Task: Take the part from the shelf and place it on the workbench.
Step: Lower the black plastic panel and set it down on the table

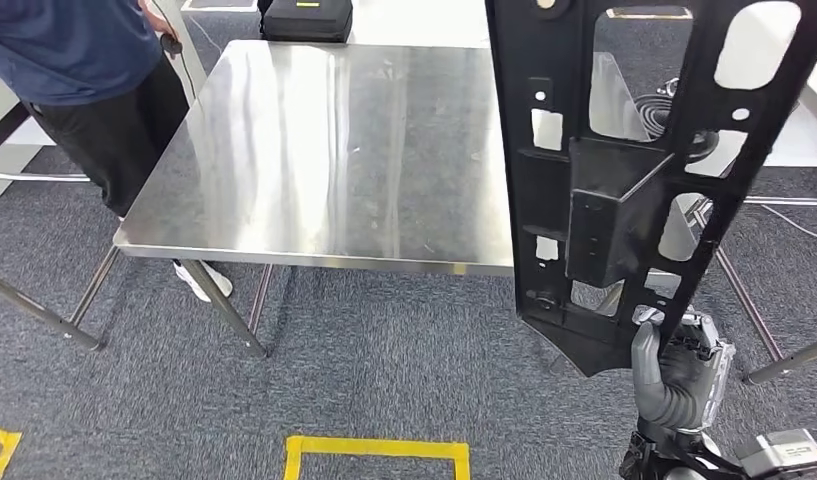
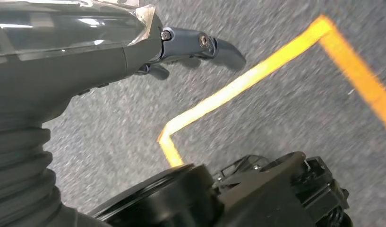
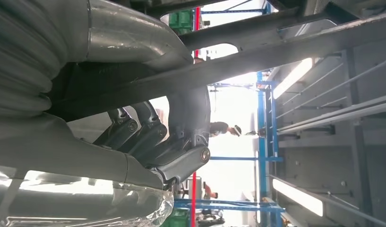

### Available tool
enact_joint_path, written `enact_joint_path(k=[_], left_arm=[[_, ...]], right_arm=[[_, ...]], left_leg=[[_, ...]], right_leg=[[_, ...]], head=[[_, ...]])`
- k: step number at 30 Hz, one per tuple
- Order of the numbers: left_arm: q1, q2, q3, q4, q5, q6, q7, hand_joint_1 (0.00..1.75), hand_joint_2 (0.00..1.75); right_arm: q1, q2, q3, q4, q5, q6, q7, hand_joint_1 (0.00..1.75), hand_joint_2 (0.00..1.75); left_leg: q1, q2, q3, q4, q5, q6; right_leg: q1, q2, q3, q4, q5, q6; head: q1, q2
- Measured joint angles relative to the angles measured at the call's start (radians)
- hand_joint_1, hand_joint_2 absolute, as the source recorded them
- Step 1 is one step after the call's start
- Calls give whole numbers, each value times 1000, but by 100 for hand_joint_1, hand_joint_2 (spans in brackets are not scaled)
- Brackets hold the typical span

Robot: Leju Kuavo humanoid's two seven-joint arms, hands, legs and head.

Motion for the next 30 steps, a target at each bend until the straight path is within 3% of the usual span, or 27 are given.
enact_joint_path(k=[1, 2, 3, 5, 8, 10, 11, 14, 15, 16, 17, 19, 21, 24, 25, 27, 28, 30], left_arm=[[-2, 1, 0, 0, 0, 0, 0, 0, 175], [-2, 3, 0, 0, 0, 0, 0, 0, 175], [-1, 3, 0, 0, 0, -1, 1, 0, 175], [-2, 5, 0, 1, 0, -1, 2, 0, 175], [-3, 6, 0, 1, -1, -4, 6, 0, 175], [-1, 4, 0, 1, -5, -5, 11, 0, 175], [0, 4, 0, 1, -6, -6, 13, 0, 175], [3, 4, 0, 1, -7, -8, 15, 0, 175], [5, 4, 0, 1, -7, -8, 15, 0, 175], [8, 3, 0, 1, -7, -8, 15, 0, 175], [10, 3, 0, 1, -7, -9, 15, 0, 175], [15, 2, 0, 2, -6, -10, 15, 0, 175], [19, 1, 1, 2, -2, -12, 15, 0, 175], [19, 1, 2, 2, 2, -15, 16, 0, 175], [18, 2, 2, 2, 3, -14, 17, 0, 175], [13, 3, 6, 1, 7, -14, 16, 0, 175], [8, 3, 8, 1, 10, -13, 15, 0, 175], [-2, 4, 13, 1, 12, -9, 15, 0, 175]], right_arm=[[1, 0, 0, 0, 0, 0, 0, 175, 175], [2, 0, 1, 0, -1, 0, 0, 175, 175], [2, 0, 1, 0, -1, -1, 0, 175, 175], [3, 0, 2, 0, -1, -1, 0, 175, 175], [7, -1, 3, -2, -1, -2, 0, 175, 175], [7, -2, 4, -2, 7, -2, 0, 175, 175], [6, -3, 6, -2, 14, -3, 0, 175, 175], [3, -6, 19, 3, 52, -10, 0, 175, 175], [1, -6, 28, 6, 66, -14, 0, 175, 175], [-2, -8, 40, 10, 81, -19, 1, 175, 175], [-7, -9, 51, 13, 94, -23, 4, 175, 175], [-17, -11, 75, 22, 115, -30, 11, 175, 175], [-29, -12, 97, 29, 127, -32, 18, 175, 175], [-52, -13, 133, 38, 139, -34, 29, 175, 175], [-60, -14, 144, 41, 142, -35, 32, 175, 175], [-70, -14, 162, 47, 145, -38, 36, 175, 175], [-73, -14, 169, 52, 147, -39, 38, 175, 175], [-78, -14, 186, 64, 164, -43, 44, 175, 175]], left_leg=[[7, 1, -1, -31, 3, -8], [14, 2, 5, -79, 37, -17], [23, 2, 12, -139, 96, -25], [32, 14, 19, -217, 164, -26], [30, 20, 36, -237, 166, 4], [30, 17, 62, -242, 181, 23], [29, 17, 73, -245, 185, 28], [21, 12, 96, -259, 175, 39], [17, 9, 107, -265, 169, 41], [12, 7, 120, -269, 161, 42], [9, 5, 133, -272, 151, 43], [5, 3, 155, -274, 128, 42], [3, 1, 177, -277, 109, 32], [3, 5, 197, -250, 112, 16], [3, 5, 179, -212, 115, 13], [5, 2, 108, -102, 92, 7], [5, 1, 64, -45, 65, 3], [5, 1, 4, 4, 10, -4]], right_leg=[[-6, 2, 15, 0, -12, 5], [-11, 4, 30, 0, -23, 13], [-14, 7, 44, 1, -35, 21], [-14, 8, 64, 3, -60, 40], [-12, 5, 90, 13, -73, 72], [-12, 3, 83, 51, -80, 78], [-13, 1, 57, 97, -93, 74], [-3, -1, -80, 267, -153, 57], [1, -1, -111, 281, -170, 53], [5, -1, -127, 262, -172, 52], [9, -1, -127, 210, -149, 56], [18, -4, -110, 91, -48, 63], [30, -10, -90, 36, 21, 51], [29, -5, -54, 23, 21, 13], [23, -3, -42, 19, 16, 1], [19, -2, -20, 16, 3, -15], [19, -2, -12, 16, -4, -20], [18, 0, 5, 16, -18, -20]], head=[[0, 0], [0, 0], [-2, 0], [-7, 0], [-9, 0], [-2, 0], [1, 0], [7, 0], [7, 0], [7, 0], [7, 0], [5, 0], [5, 0], [7, 0], [5, 0], [2, 0], [0, 0], [0, 0]])
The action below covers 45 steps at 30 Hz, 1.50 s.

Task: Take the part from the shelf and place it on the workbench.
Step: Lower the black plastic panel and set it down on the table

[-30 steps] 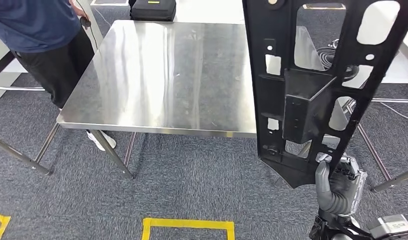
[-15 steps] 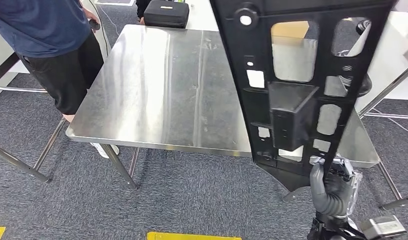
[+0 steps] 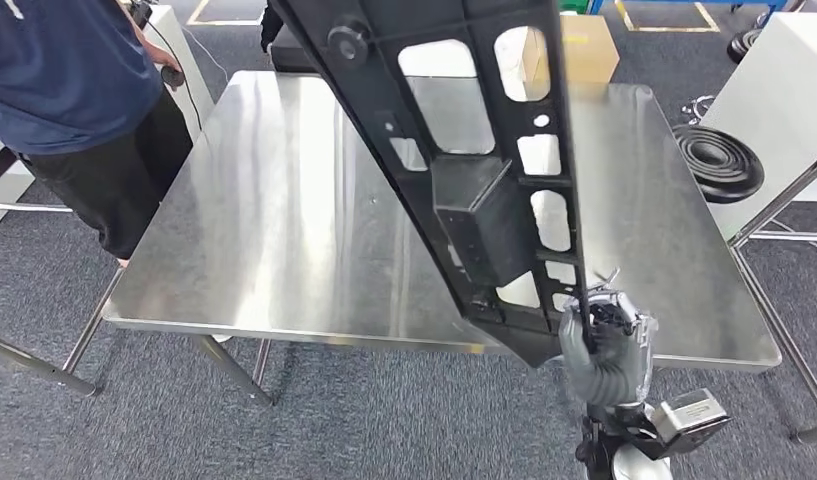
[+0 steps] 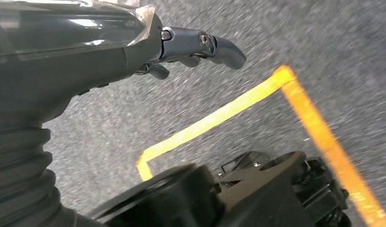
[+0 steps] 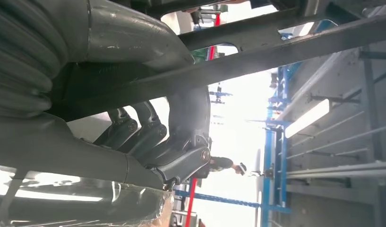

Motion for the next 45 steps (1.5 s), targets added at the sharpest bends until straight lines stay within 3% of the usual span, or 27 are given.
enact_joint_path(k=[1, 2, 5, 6, 7, 10, 12, 14, 18, 20, 26, 31, 35, 40, 45], left_arm=[[-3, 0, 1, 0, -1, 2, 1, 0, 175], [-5, 0, 2, 0, -4, 4, 3, 0, 175], [-5, 2, 2, 0, -11, 4, 6, 0, 175], [-5, 2, 2, 0, -12, 4, 6, 0, 175], [-6, 2, 2, 0, -12, 3, 6, 0, 175], [-7, -1, 2, 0, -19, 4, 7, 0, 175], [-7, -2, 2, 0, -25, 6, 9, 0, 175], [-7, -3, 2, 0, -30, 6, 10, 0, 175], [-8, -3, 1, 1, -34, 5, 10, 0, 175], [-8, -3, 1, 1, -35, 4, 10, 0, 175], [-10, 0, -4, 0, -52, -9, 10, 0, 175], [-14, 3, -28, 0, -80, -25, 10, 0, 175], [-18, 4, -51, 0, -102, -32, 9, 0, 175], [-18, 6, -69, 0, -108, -36, 5, 0, 175], [-18, 7, -72, 0, -107, -38, 3, 0, 175]], right_arm=[[-5, 0, 12, 10, 16, -4, 4, 175, 175], [-13, 0, 26, 23, 34, -10, 9, 175, 175], [-35, -1, 77, 66, 75, -27, 15, 175, 175], [-40, -1, 91, 78, 81, -30, 15, 175, 175], [-46, -2, 102, 89, 87, -32, 16, 175, 175], [-79, -5, 142, 121, 131, -42, 18, 175, 175], [-121, -5, 186, 166, 167, -55, 23, 175, 175], [-171, -2, 237, 231, 191, -71, 32, 175, 175], [-257, 13, 326, 345, 206, -97, 39, 175, 175], [-277, 16, 350, 377, 206, -100, 40, 175, 175], [-383, 56, 425, 531, 298, -160, 85, 175, 175], [-558, 156, 484, 815, 410, -306, 98, 175, 175], [-707, 208, 493, 1034, 482, -431, 174, 175, 175], [-853, 214, 492, 1230, 552, -486, 308, 175, 175], [-934, 185, 484, 1323, 588, -501, 400, 175, 175]], left_leg=[[0, 0, -12, -14, -2, -2], [1, 1, -14, -53, 24, -1], [-3, 0, -5, -205, 175, 12], [-6, 0, -4, -228, 202, 18], [-9, 0, -4, -235, 208, 24], [-8, 0, 13, -248, 211, 37], [-7, 1, 28, -256, 210, 38], [-10, 0, 33, -258, 206, 37], [-16, -3, 30, -259, 203, 40], [-17, -3, 28, -259, 203, 40], [-16, -1, 34, -261, 203, 41], [-14, -2, 41, -262, 203, 40], [-14, -2, 41, -263, 204, 40], [-14, -3, 42, -263, 205, 40], [-15, -4, 42, -263, 204, 40]], right_leg=[[0, 3, 11, 0, -8, 2], [0, 6, 23, 0, -18, 4], [4, 13, 48, 3, -45, 18], [6, 14, 50, 4, -53, 24], [9, 14, 51, 3, -59, 30], [12, 9, 55, 5, -63, 50], [14, 8, 60, 13, -48, 67], [16, 10, 66, 10, -39, 75], [16, 7, 81, -22, -61, 49], [16, 5, 88, -36, -70, 42], [16, 6, 93, -38, -70, 44], [17, 5, 92, -38, -70, 44], [17, 5, 97, -38, -70, 43], [17, 4, 100, -38, -70, 44], [17, 4, 101, -38, -70, 44]], head=[[0, 0], [0, 0], [-1, 0], [-1, 0], [-1, 0], [1, 0], [5, 0], [6, 0], [6, 0], [6, 0], [6, 0], [7, 0], [6, 0], [7, 0], [7, 0]])
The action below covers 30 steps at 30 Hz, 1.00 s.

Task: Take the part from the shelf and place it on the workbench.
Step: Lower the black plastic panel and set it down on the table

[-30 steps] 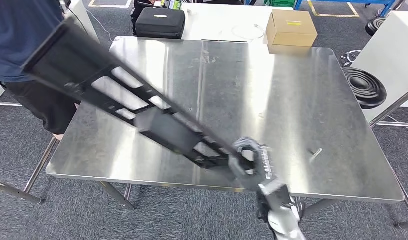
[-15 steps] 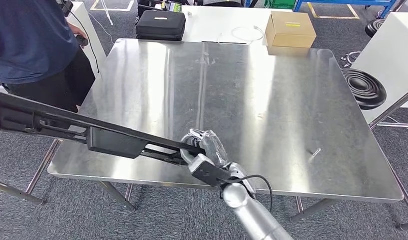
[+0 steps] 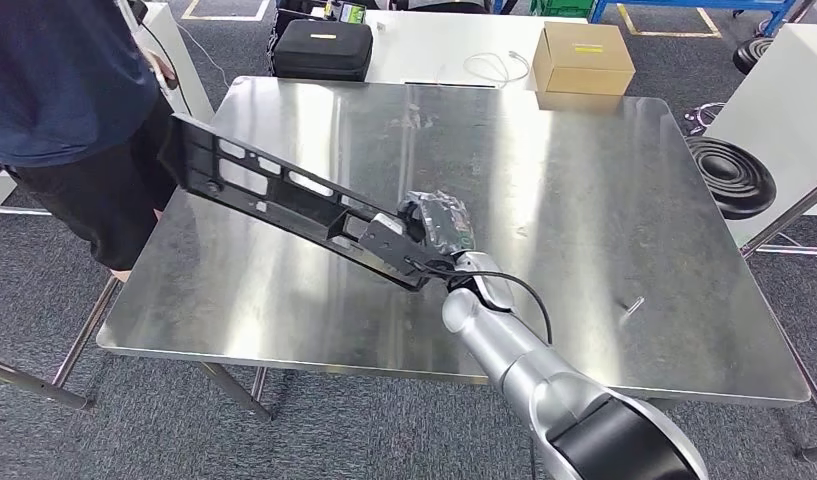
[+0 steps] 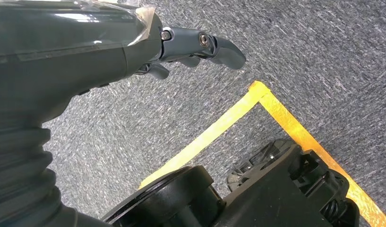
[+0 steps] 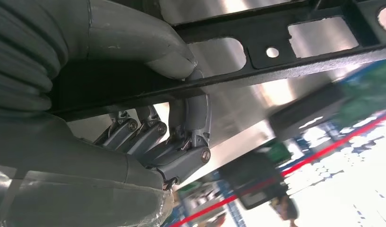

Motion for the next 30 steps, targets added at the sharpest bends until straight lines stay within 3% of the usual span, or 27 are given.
enact_joint_path(k=[12, 19, 27, 30], left_arm=[[2, 1, -1, 0, 6, 0, -10, 0, 175], [8, 6, 0, 0, 15, 15, -28, 0, 175], [13, 15, -1, 0, 8, 28, -62, 0, 175], [15, 18, -1, 0, 12, 30, -71, 0, 175]], right_arm=[[-63, -61, -16, 85, 37, -37, 58, 175, 175], [-82, -199, -71, 101, 25, -71, 82, 175, 175], [-53, -327, -195, 109, 12, -136, -11, 175, 175], [-48, -340, -218, 109, 23, -145, -37, 44, 44]], left_leg=[[0, -1, 1, 0, 0, 0], [-1, -4, 1, 0, 0, 0], [-1, -3, 1, 1, 0, 1], [-1, -3, 1, 1, 0, 1]], right_leg=[[0, -1, 0, 0, 0, 0], [-1, -5, 1, -1, 0, 0], [-1, -4, 2, -2, 1, 1], [-1, -4, 1, -2, 1, 1]], head=[[0, 0], [0, 0], [0, 0], [0, 0]])
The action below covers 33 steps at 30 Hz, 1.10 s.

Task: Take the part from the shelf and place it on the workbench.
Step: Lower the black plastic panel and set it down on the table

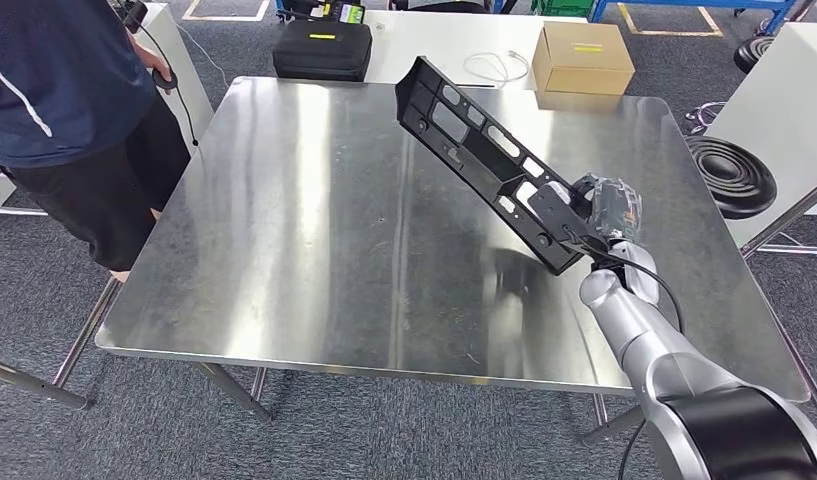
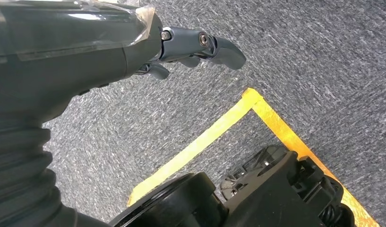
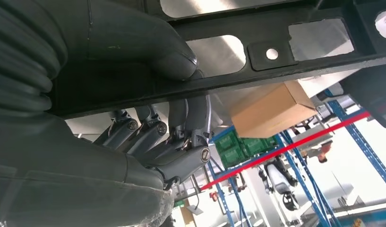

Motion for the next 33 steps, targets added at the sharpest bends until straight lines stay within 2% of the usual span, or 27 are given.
enact_joint_path(k=[1, 8, 12, 27, 31, 33], left_arm=[[1, 1, 0, 0, 1, 0, -2, 0, 175], [3, 4, 0, 0, 2, 7, -9, 0, 175], [6, 6, 0, 0, 0, 1, -7, 0, 0], [40, 16, -1, 0, -5, 2, 8, 0, 0], [41, 16, -1, 1, -5, 2, 13, 0, 0], [41, 16, 0, 1, -3, 2, 19, 0, 0]], right_arm=[[1, -1, -5, 0, 3, 0, -6, 0, 0], [3, -5, -28, 0, 12, -1, -32, 0, 0], [5, -7, -32, 0, 13, -1, -45, 0, 0], [15, -1, -34, -5, 14, -2, -87, 0, 0], [16, 15, -54, -20, -34, 22, -167, 0, 0], [17, 33, -78, -42, -123, 116, -247, 0, 0]], left_leg=[[0, 0, 0, 0, 0, 0], [1, 0, 1, -2, 0, 0], [1, 1, 1, -2, 0, 0], [1, 0, 1, -2, 0, 0], [1, 0, 1, -2, 0, 0], [1, 1, 1, -2, 0, 0]], right_leg=[[0, 0, 0, 0, 0, 0], [0, 0, 0, 0, 0, 0], [0, 0, -1, 0, 0, 0], [0, 0, -1, 0, 0, 0], [0, 0, -1, 0, 0, 0], [0, 1, -1, 0, 0, 0]], head=[[0, 0], [0, 0], [0, 0], [0, 0], [0, 0], [0, 0]])
